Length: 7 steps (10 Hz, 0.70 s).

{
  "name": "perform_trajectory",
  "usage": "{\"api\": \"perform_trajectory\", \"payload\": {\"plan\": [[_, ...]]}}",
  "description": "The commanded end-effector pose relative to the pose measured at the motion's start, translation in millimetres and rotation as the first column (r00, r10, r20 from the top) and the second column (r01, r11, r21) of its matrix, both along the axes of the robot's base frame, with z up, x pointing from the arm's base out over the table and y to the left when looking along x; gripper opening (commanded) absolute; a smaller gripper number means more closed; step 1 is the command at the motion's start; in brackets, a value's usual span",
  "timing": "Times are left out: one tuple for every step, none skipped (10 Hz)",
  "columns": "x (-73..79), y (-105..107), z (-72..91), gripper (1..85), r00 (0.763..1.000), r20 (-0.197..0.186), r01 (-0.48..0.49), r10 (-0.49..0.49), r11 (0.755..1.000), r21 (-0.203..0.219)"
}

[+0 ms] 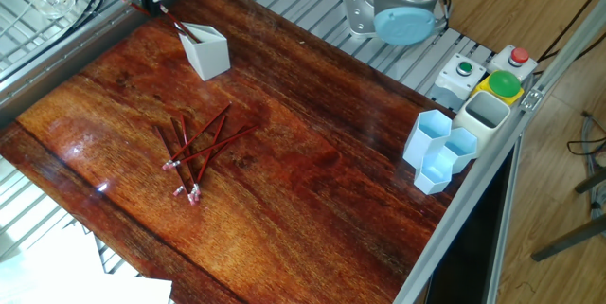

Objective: Put the pen into the pen holder

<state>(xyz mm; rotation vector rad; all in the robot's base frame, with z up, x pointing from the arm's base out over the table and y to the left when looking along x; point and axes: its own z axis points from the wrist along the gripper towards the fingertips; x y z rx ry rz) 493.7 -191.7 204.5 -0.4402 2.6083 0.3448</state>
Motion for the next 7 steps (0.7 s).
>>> {"api": "perform_trajectory", "payload": {"plan": [[-2.8,-0.1,4.6,1.0,1.0,-0.008,0.008,-0.008,1.0,0.0],[-0.8,-0.3,5.4,1.0,1.0,0.001,0.005,-0.005,1.0,-0.004],[-0.8,-0.4,5.8,1.0,1.0,0.003,0.004,-0.004,1.0,-0.005],[-0.9,-0.4,6.3,1.0,1.0,0.004,0.006,-0.006,1.0,-0.006],[-1.8,-0.4,7.1,1.0,1.0,0.001,0.016,-0.016,1.0,-0.009],[-3.4,-1.3,7.0,1.0,1.0,-0.002,0.02,-0.02,1.0,-0.014],[-4.9,-2.9,6.9,1.0,1.0,-0.005,0.024,-0.024,1.0,-0.019]]}}
